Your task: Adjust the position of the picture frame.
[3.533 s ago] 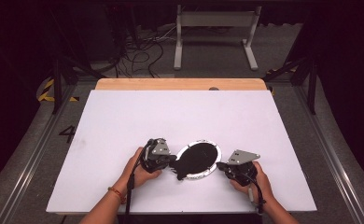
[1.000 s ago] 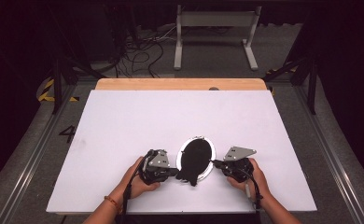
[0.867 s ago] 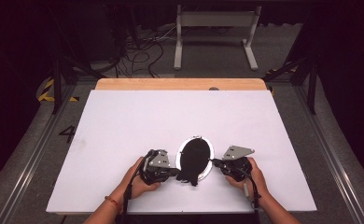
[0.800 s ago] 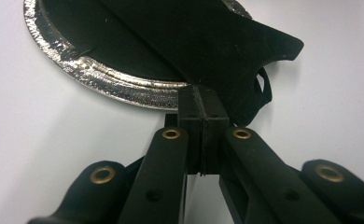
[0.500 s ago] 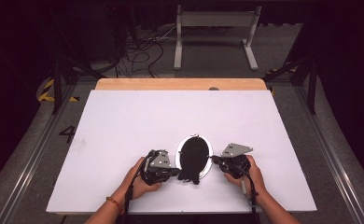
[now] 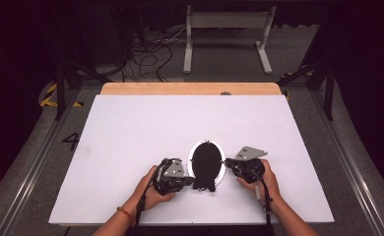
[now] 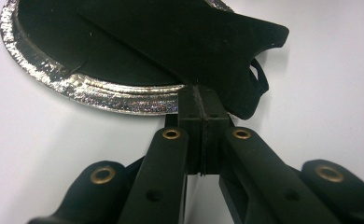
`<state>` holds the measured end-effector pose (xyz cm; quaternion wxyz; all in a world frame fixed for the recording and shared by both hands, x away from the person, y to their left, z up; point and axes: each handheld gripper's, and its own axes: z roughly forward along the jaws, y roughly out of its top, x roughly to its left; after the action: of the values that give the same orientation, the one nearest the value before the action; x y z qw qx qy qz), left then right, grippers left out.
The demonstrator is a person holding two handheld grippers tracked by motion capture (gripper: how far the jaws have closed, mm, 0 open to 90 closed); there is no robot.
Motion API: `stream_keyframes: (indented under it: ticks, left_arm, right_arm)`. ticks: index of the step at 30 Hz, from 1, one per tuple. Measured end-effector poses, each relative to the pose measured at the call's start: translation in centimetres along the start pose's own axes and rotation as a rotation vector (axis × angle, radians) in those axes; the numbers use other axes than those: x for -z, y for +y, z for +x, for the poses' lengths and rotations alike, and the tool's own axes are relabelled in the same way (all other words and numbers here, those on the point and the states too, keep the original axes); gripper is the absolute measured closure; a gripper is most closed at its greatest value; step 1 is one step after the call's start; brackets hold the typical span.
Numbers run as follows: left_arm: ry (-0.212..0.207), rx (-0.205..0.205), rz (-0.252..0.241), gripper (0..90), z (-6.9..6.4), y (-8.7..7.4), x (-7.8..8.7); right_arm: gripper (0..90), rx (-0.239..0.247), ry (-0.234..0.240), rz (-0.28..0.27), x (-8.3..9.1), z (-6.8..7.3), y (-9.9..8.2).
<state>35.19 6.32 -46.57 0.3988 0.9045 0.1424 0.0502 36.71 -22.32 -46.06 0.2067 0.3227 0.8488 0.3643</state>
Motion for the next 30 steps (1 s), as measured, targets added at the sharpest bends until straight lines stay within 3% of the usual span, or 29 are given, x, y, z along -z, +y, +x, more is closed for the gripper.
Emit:
stream_keyframes:
  ticks: [6,13,19,21,24,30]
  left_arm:
    - [0.0,-0.017,0.001,90.0,-0.2,0.3,-0.3]
    - [-0.01,-0.016,0.003,90.0,-0.1,0.4,-0.3]
    - [0.0,-0.034,0.013,89.3,-0.1,0.5,-0.3]
    - [0.011,-0.038,0.024,85.2,-0.1,0.6,-0.1]
    - [0.04,-0.065,0.02,85.0,-0.2,0.9,0.7]
    - [0.1,-0.042,-0.04,80.0,0.5,0.5,3.9]
  right_arm:
    - [87.1,0.038,0.055,0.014,1.0,0.5,-0.5]
    - [90.0,0.01,0.04,0.0,0.8,0.5,-0.7]
    - [89.3,0.016,0.032,0.001,0.8,0.5,-0.6]
    - [86.5,0.022,0.028,0.001,0.8,0.5,-0.6]
    - [84.3,0.027,0.038,-0.003,1.2,0.5,-0.8]
    - [76.9,0.0,0.078,-0.069,3.3,-0.2,-1.1]
